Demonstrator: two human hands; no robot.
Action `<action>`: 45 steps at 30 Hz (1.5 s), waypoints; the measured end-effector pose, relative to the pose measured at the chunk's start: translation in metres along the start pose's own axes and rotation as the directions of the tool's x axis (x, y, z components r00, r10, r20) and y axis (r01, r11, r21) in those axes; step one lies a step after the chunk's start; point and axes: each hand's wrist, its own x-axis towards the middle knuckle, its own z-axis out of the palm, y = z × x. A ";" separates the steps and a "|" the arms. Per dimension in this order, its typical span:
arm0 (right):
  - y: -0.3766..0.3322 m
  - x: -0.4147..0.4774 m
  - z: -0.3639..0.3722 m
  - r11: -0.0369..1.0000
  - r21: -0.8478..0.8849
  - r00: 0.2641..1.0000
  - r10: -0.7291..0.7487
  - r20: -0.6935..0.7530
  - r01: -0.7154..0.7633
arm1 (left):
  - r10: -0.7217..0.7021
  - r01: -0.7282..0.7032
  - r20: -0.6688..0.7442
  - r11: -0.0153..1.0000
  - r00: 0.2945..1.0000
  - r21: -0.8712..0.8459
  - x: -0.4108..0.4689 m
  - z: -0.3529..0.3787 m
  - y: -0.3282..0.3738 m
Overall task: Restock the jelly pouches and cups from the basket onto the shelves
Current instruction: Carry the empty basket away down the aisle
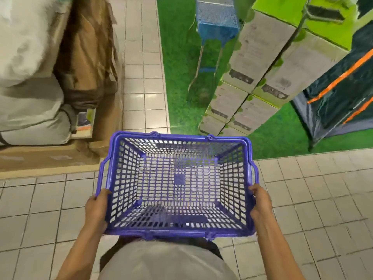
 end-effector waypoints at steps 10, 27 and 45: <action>-0.095 0.126 0.156 0.995 -0.069 0.995 0.081 0.065 -0.076 | -0.112 0.102 -0.120 0.992 0.987 -0.080 0.114 0.101 0.076; -0.081 0.421 0.333 0.976 -0.153 0.987 0.151 -0.057 -0.158 | -0.231 0.259 -0.253 0.962 0.939 0.082 0.382 0.306 0.058; 0.036 0.607 0.377 0.981 -0.012 0.981 0.193 0.034 -0.193 | -0.180 0.276 -0.397 0.940 0.900 0.200 0.533 0.390 -0.057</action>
